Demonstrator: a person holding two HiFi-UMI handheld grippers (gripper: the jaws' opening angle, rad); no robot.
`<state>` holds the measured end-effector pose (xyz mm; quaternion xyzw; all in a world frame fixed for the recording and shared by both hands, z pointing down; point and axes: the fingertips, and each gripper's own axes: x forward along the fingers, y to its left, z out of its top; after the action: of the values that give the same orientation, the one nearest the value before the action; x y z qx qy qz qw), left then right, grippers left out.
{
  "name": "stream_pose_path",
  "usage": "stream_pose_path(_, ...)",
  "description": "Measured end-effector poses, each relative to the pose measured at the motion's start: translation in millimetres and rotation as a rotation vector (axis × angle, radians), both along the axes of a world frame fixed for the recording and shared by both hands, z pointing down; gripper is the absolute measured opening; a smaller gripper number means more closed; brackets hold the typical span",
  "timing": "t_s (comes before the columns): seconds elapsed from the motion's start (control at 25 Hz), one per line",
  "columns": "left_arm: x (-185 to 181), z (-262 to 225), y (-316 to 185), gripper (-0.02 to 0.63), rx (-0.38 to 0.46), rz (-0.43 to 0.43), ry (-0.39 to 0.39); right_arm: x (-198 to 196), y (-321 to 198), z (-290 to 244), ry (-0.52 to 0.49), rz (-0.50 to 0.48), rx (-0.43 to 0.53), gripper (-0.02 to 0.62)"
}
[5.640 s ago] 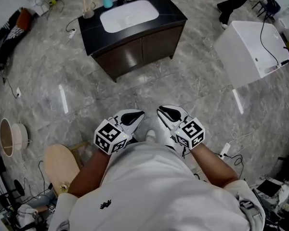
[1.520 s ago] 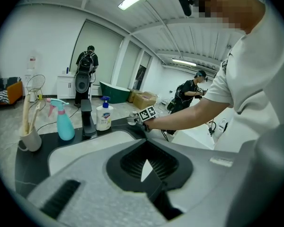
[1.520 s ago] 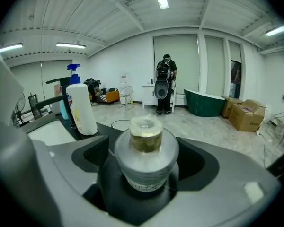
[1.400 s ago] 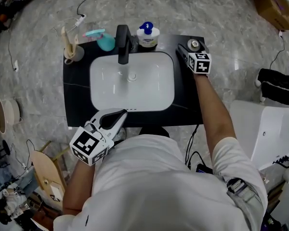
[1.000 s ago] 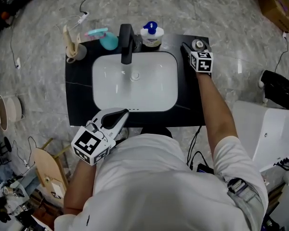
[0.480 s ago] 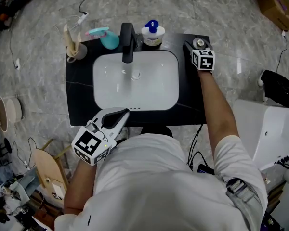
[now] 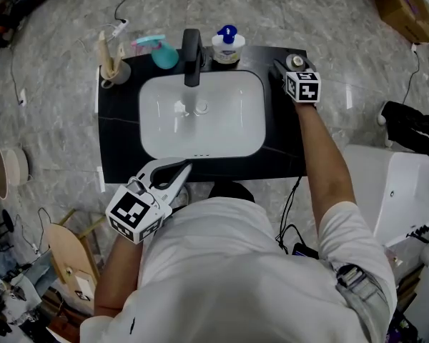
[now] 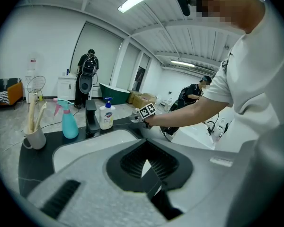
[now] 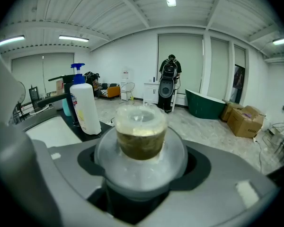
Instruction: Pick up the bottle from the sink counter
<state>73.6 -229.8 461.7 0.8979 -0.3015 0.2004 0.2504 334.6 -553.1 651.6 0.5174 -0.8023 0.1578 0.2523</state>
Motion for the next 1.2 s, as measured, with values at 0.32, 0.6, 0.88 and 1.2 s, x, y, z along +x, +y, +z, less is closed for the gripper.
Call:
stream_pose_path(0.32, -14, -10, 23, 0.005, 0.027, 0.02, 0.032, -14, 32, -41, -0.009, -0.013, 0.028, 0.347)
stream_pose_path(0.6, -33, -19, 44, 0.005, 0.05, 0.036, 0.063, -30, 70, -73, -0.016, -0.014, 0.033, 0.348)
stream_pose_path(0.88, -52, -22, 64, 0.005, 0.073, 0.065, 0.084, -47, 108, -103, -0.013, -0.02, 0.043, 0.35)
stream_pose_path(1.2, -72, -27, 89, 0.005, 0.081, 0.085, 0.119, -74, 157, -138, -0.016, -0.06, 0.023, 0.351)
